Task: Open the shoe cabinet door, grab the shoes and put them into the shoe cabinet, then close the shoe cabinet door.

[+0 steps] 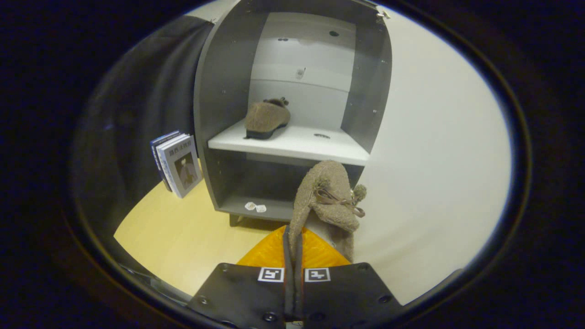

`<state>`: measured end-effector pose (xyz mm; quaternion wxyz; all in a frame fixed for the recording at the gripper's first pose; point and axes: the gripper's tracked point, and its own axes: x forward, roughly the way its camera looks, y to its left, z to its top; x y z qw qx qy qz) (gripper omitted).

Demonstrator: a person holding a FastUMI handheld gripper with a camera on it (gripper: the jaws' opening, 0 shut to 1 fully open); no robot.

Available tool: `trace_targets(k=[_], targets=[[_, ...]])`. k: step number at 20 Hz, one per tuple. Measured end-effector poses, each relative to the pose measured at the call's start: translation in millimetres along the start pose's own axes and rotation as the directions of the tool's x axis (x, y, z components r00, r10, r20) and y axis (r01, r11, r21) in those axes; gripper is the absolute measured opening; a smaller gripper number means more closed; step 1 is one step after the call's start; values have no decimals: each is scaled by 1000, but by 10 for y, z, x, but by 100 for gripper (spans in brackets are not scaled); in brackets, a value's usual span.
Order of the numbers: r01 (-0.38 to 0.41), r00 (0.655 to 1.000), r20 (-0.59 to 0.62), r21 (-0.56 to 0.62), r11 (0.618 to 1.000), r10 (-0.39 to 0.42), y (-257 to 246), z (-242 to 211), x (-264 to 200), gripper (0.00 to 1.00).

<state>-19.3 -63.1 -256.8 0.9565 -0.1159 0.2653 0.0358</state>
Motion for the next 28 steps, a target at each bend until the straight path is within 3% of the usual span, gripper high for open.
trace_targets(k=[7,18,28], targets=[[37,995,95,-4,999,-36,-120,810,222,2],[119,982,153,-71,990,-107,-269,1860,1154,2],[142,988,78,-86,986,-136,-374,2045,2031,2]])
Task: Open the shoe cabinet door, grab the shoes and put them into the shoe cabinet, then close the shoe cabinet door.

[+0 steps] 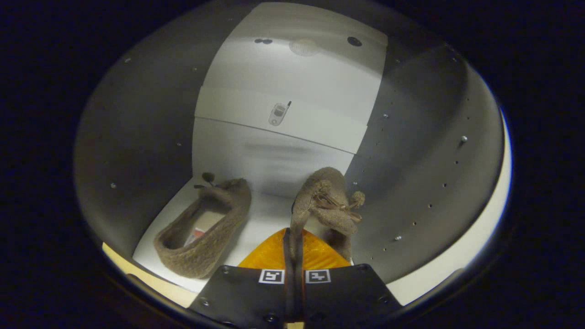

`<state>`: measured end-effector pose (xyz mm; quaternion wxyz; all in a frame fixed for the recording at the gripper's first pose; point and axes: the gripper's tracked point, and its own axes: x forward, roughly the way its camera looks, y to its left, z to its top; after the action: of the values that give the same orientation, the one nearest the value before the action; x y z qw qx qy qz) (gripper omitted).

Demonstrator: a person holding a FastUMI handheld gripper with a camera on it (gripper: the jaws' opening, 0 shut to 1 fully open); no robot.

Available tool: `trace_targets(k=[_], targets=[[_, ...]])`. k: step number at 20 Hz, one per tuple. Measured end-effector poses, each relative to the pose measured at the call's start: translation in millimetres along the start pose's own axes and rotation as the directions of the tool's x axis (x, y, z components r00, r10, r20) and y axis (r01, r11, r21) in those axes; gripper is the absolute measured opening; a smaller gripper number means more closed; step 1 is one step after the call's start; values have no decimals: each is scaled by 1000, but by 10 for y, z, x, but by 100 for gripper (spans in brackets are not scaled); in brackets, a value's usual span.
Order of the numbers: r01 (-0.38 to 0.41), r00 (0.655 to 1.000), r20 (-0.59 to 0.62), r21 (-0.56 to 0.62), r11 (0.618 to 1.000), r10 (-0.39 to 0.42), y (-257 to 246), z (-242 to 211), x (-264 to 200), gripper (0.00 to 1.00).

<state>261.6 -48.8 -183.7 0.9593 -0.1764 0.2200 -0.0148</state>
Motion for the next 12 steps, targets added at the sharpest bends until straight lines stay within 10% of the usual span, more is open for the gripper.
trace_targets(k=[12], targets=[[-38,997,-69,56,998,42,139,-72,433,3]])
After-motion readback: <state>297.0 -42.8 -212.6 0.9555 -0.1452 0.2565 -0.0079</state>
